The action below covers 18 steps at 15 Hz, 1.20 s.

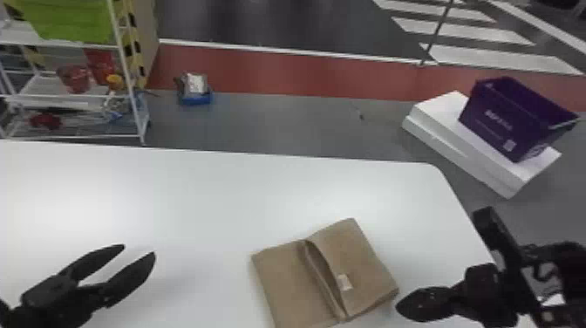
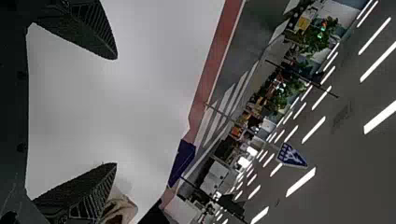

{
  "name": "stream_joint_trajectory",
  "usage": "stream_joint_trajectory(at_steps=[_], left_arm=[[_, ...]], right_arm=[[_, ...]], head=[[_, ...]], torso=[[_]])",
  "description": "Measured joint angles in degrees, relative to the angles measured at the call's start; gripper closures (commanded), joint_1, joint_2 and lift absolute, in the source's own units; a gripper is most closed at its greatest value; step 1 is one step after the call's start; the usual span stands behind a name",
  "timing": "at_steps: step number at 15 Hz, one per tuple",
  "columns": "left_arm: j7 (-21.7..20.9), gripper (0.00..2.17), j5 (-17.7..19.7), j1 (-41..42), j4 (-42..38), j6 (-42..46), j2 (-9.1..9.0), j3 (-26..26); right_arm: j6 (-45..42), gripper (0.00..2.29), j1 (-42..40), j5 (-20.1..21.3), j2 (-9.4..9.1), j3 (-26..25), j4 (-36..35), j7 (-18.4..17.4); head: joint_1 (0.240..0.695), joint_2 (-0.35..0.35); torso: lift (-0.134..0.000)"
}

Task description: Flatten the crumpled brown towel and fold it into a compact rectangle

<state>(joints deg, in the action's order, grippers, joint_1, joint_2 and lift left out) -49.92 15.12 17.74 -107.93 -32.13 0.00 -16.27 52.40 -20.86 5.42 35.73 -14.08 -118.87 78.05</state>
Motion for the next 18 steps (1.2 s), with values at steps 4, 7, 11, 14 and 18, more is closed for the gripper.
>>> stream_joint_trajectory(at_steps=[4, 7, 11, 14, 18], left_arm=[[-0.04, 0.06, -0.01, 0.00, 0.01, 0.00, 0.00, -0.07], [-0.10, 0.06, 0.11, 0.01, 0.01, 0.00, 0.00, -0.18], [-0.18, 0.06, 0.18, 0.01, 0.01, 0.00, 0.00, -0.08], [-0.18, 0.06, 0.18, 0.14, -0.08, 0.00, 0.00, -0.08], [-0.18, 0.06, 0.50, 0.53, -0.65, 0.00, 0.00, -0.11]], right_arm=[[0.12, 1.95, 7.67, 4.01, -1.28, 5.37, 6.10, 0.00], [0.51, 1.95, 14.17, 5.39, -2.76, 8.38, 10.52, 0.00], [2.29, 1.95, 24.13, 6.63, -5.51, 11.87, 16.63, 0.00], [3.11, 1.95, 31.27, 9.89, -8.21, 16.93, 22.37, 0.00], [1.83, 1.95, 40.12, 14.28, -12.48, 23.02, 32.34, 0.00]], head=[[0.695, -0.192], [0.695, -0.172], [0.695, -0.141], [0.695, -0.113], [0.695, -0.070]], torso=[[-0.124], [-0.124], [-0.124], [-0.124], [-0.124]])
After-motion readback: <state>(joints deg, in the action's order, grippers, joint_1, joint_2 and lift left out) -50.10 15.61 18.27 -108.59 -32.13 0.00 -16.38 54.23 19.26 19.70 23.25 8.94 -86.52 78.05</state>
